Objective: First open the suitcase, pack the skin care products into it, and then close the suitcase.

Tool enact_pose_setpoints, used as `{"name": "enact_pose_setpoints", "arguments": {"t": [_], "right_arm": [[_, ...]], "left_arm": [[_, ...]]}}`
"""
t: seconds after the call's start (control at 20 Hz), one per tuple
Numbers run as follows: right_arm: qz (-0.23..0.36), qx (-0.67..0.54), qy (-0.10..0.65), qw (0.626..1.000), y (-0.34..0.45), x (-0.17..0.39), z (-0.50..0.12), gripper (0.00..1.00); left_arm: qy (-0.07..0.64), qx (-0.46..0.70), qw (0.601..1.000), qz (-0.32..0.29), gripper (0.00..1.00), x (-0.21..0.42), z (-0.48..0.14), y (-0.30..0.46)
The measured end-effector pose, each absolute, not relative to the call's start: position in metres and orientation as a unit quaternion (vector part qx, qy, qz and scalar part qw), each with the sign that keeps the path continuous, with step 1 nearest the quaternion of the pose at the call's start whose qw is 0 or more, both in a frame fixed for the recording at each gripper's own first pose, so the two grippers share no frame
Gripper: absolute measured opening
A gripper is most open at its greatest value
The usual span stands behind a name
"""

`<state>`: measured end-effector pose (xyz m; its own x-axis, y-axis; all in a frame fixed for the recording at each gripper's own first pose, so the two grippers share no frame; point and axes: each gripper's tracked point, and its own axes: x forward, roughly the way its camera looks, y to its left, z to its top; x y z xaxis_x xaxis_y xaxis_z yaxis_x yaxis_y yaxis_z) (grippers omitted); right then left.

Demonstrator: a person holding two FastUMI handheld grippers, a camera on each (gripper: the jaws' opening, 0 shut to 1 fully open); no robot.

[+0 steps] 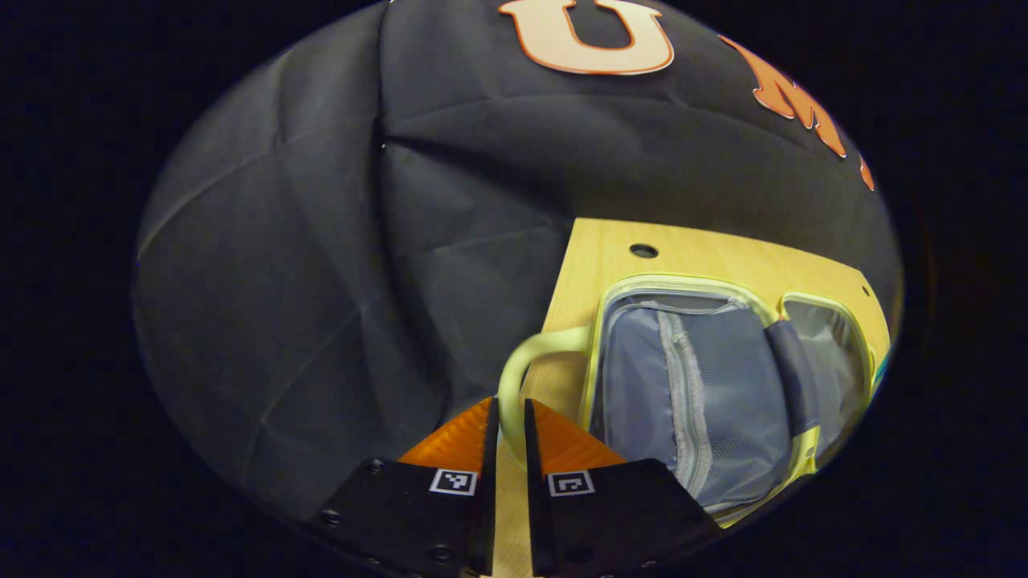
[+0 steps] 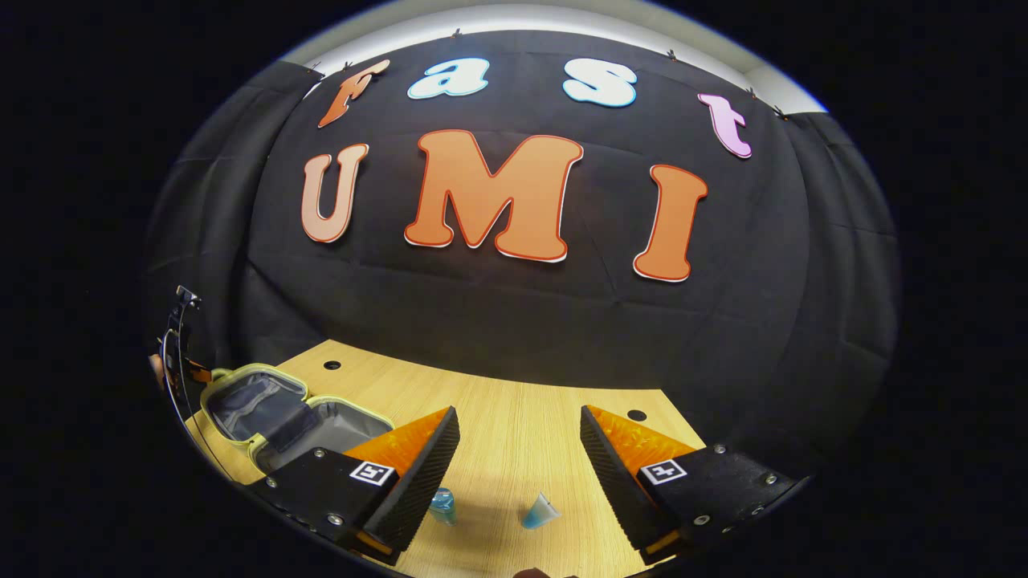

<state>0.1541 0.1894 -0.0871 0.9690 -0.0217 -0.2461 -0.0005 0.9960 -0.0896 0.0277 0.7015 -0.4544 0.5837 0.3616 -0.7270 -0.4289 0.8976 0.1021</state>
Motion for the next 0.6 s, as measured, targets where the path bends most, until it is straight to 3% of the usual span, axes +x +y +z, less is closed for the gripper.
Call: {"name": "enact_pose_setpoints", "arguments": {"t": [0.05,0.1,0.25,0.35,0.6], "right_arm": [[-0.007,-0.047,0.128,0.991,0.187,0.152,-0.089,0.95],[-0.005,-0.049,0.13,0.99,0.187,0.149,-0.092,0.95],[0.01,-0.052,0.136,0.989,0.186,0.142,-0.102,0.95],[0.022,-0.05,0.139,0.989,0.183,0.139,-0.108,0.96],[0.062,-0.046,0.134,0.988,0.176,0.132,-0.116,0.96]], "left_arm": [[0.392,-0.044,0.891,0.225,0.17,0.032,-0.451,0.7],[0.384,-0.039,0.893,0.229,0.23,0.033,-0.446,0.699],[0.339,-0.022,0.91,0.238,0.66,0.034,-0.405,0.675],[0.303,-0.011,0.923,0.236,0.83,0.036,-0.364,0.648],[0.211,0.018,0.959,0.186,0.92,0.058,-0.267,0.544]]}}
